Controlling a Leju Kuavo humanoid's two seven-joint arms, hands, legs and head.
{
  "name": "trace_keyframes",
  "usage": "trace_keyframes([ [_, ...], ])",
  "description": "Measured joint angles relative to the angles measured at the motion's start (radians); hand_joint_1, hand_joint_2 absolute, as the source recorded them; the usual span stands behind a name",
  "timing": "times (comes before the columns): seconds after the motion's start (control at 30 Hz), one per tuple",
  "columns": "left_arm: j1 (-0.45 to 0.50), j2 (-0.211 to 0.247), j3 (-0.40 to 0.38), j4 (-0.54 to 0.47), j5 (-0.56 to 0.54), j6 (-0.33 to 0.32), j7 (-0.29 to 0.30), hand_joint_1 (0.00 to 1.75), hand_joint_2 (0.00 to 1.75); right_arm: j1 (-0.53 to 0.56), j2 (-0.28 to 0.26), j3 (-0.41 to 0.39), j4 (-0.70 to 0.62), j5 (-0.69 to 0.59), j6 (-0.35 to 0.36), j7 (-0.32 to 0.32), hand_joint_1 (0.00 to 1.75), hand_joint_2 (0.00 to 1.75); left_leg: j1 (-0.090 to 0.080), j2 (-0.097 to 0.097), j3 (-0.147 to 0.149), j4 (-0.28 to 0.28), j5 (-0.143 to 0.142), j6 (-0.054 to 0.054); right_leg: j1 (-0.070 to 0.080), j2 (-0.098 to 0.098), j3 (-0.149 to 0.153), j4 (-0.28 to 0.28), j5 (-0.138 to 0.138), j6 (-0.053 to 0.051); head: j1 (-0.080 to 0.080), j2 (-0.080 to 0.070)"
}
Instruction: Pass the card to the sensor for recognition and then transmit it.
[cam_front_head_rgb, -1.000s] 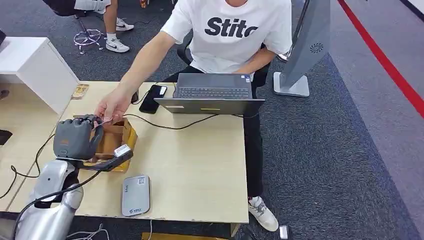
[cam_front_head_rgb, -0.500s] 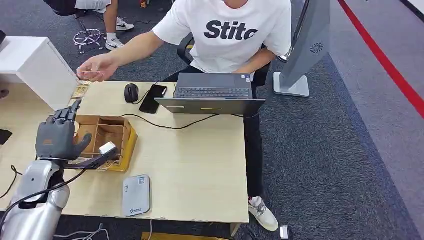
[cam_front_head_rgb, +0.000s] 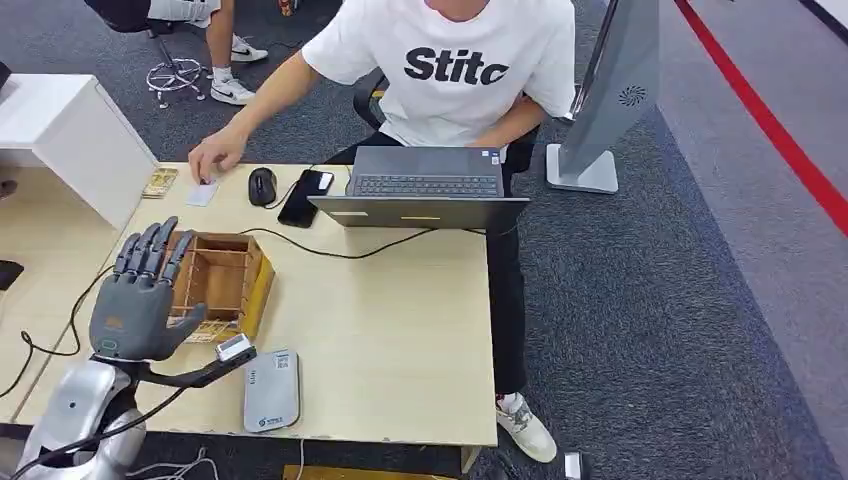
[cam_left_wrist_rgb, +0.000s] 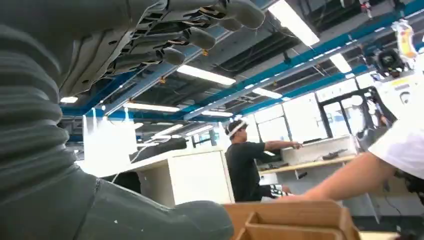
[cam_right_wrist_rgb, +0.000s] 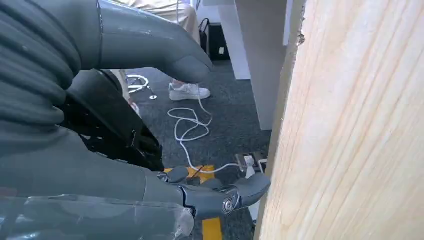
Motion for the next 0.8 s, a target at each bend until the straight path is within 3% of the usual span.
trace_keyframes([
  [0.3,0.085,-0.005,-0.085,-0.002,-0.063,-0.02,0.026,0.0,1.75,0.0,0.0,-0.014,0.0,-0.004,-0.001,0.0,0.0,1.75,0.0,0.0,0.0,0.0,0.0,0.0,0.0,0.0,0.0,0.0,0.0,0.0,0.0,0.0],
  [0.57,0.096,-0.002,-0.086,0.075,-0.06,-0.04,0.055,0.0,1.75,-0.001,0.0,-0.015,0.001,0.001,0.0,0.003,0.0,1.75,0.0,0.0,0.0,0.0,0.0,0.0,0.0,0.0,0.0,0.0,0.0,0.0,0.0,0.0],
  [0.8,0.096,-0.002,-0.086,0.077,-0.061,-0.04,0.056,0.0,1.75,0.0,0.0,-0.015,0.001,0.001,0.0,0.003,0.0,1.75,0.0,0.0,0.0,0.0,0.0,0.0,0.0,0.0,0.0,0.0,0.0,0.0,0.0,0.0],
])
